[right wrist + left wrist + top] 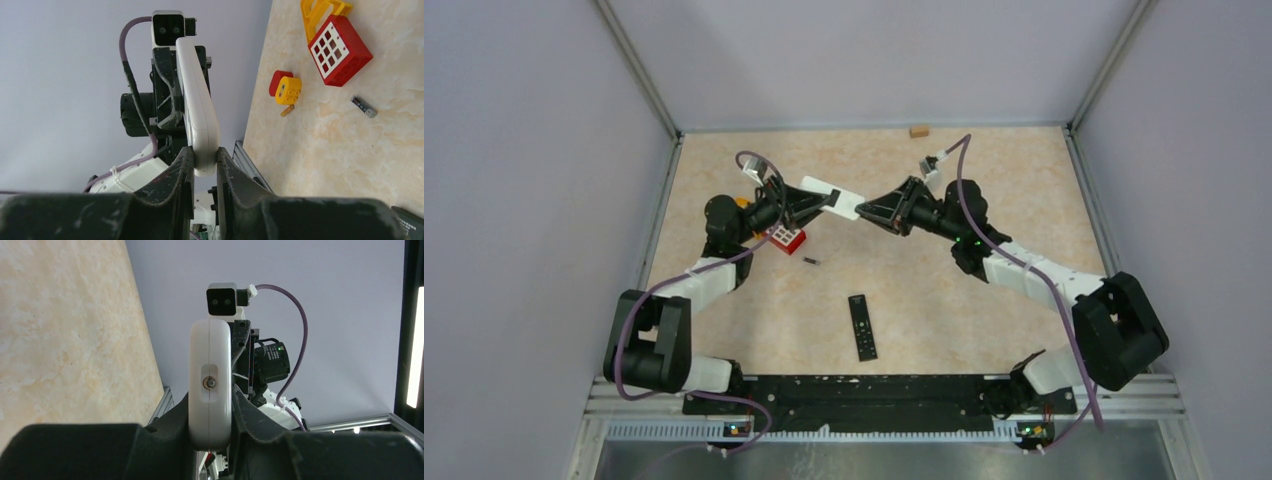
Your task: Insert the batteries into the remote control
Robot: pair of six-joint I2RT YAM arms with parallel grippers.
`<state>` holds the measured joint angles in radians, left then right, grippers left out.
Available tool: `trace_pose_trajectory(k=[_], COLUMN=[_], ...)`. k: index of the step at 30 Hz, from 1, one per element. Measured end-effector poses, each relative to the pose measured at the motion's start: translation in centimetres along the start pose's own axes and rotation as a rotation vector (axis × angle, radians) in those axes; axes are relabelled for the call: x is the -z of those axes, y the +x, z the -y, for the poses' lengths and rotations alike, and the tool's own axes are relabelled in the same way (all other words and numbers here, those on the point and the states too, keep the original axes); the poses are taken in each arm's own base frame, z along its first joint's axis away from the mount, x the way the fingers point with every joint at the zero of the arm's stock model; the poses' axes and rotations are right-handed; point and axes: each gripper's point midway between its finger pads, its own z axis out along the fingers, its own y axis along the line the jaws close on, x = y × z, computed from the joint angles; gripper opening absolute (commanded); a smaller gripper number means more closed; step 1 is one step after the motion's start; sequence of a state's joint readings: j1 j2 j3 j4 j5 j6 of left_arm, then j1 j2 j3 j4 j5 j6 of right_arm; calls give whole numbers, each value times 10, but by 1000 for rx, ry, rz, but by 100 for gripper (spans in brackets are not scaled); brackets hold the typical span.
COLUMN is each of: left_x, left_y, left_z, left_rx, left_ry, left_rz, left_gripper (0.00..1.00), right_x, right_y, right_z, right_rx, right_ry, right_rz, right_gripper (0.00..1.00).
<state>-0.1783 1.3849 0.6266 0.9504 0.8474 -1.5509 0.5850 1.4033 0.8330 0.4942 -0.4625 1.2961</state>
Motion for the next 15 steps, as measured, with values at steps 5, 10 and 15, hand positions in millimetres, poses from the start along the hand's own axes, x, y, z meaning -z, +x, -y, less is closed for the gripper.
trace_pose_trajectory(k=[5, 10, 15], left_x=[-1, -4, -10], left_y=[-3, -5, 0], left_z=[0, -4, -6], left_rx=[-21, -102, -231], left_ry=[3, -8, -22], left_rz=[19, 31, -12], left_gripper=[0, 0, 0], right_x=[-5, -12, -14], right_y=[-1, -4, -3], right_z=[1, 8, 16], right_rx=[30, 45, 68], right_ry=[-24, -21, 0], right_rz=[0, 6, -2], right_gripper=[18, 26, 31])
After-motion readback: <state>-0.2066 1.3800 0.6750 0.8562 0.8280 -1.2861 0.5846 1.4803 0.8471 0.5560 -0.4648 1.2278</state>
